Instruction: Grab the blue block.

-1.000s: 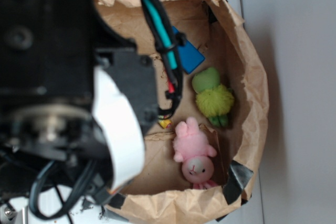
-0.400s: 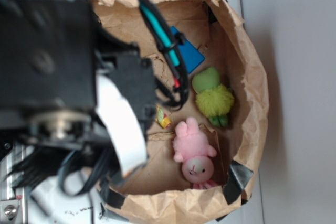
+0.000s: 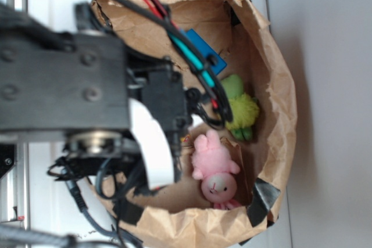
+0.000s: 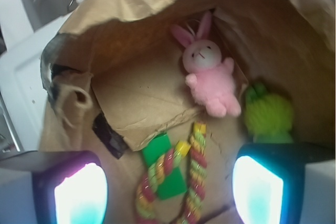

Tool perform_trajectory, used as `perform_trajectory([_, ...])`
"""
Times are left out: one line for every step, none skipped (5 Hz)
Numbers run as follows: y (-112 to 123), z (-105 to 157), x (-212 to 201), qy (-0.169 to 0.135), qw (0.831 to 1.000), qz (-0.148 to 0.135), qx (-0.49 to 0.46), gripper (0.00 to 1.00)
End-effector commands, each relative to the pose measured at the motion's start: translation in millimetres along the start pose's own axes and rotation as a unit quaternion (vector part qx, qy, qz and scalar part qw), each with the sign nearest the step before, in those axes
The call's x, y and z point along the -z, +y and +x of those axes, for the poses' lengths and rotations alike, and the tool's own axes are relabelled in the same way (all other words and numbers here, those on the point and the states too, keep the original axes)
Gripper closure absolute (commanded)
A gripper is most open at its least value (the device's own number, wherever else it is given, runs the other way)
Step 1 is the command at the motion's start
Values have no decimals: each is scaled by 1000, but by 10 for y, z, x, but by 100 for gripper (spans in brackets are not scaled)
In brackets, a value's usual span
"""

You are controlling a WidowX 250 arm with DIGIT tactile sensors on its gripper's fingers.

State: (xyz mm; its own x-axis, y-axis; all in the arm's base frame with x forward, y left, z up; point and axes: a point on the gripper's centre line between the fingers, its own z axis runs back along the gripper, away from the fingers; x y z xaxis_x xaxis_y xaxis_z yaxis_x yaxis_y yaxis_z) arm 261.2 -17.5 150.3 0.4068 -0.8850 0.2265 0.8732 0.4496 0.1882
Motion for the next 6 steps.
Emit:
perform_trajectory([192,-16,21,1,1000,13,-2,0])
perform_trajectory([249,-55,75,14,1000,11,-10,0])
perform_trajectory([323,-73,108,26,999,9,-20,0])
perform_trajectory([390,-98,79,25,999,5,-25,0])
perform_trajectory([438,-136,-8,20,999,5,-31,0])
perform_trajectory([442,-185,-70,16,1000,3,-26,0])
